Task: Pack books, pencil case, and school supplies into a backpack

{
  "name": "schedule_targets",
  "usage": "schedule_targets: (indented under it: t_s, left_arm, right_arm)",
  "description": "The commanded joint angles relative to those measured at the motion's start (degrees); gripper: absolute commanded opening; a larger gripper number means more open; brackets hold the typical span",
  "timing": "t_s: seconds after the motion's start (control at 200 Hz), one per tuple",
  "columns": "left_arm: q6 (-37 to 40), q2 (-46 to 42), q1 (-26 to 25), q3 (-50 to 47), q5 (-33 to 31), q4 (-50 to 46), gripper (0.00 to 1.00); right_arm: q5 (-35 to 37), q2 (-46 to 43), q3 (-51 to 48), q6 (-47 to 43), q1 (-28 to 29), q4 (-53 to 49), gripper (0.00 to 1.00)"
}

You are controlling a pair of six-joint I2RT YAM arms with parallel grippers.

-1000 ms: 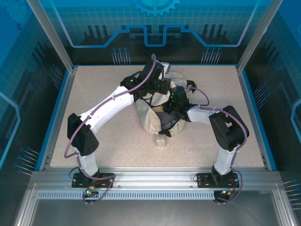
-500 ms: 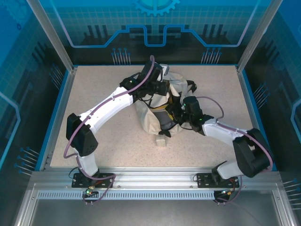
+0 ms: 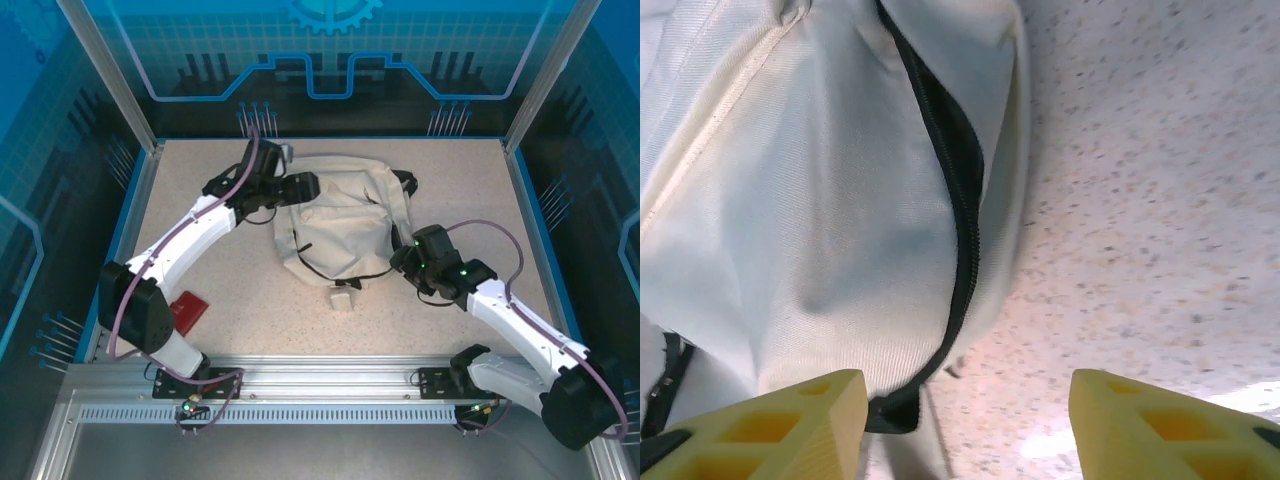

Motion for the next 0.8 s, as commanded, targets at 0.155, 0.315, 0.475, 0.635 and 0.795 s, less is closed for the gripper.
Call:
schedule_targets:
  t_s: [0.155, 0.315, 0.475, 0.635, 0.795]
  left_arm:
    - [-4.69, -1.30, 5.24, -11.48, 4.58, 2.11, 0.75]
    - [-6.23, 0.85, 7.06, -15.06, 10.01, 4.56, 0.69]
    - [-8.30, 1.87, 8.75, -16.90, 11.25, 5.56, 0.67]
    - [-10.28, -0.19, 11.46, -20.46, 9.47, 6.47, 0.68]
    - [-10.95, -2.18, 12.52, -23.37, 8.88, 6.74, 0.71]
  right_arm:
    - [-2.63, 1.30, 8.65, -10.97, 0.24, -4.84, 0.62]
    - [-4.20, 11.71, 19.60, -16.08, 6.71, -6.74, 0.62]
    - [-7.75, 25.15, 29.65, -16.49, 13.02, -5.75, 0.58]
    - [-5.74, 37.30, 38.73, -8.44, 17.96, -6.87, 0.52]
    - [-10.29, 43.55, 38.29, 3.85, 18.45, 2.72, 0.51]
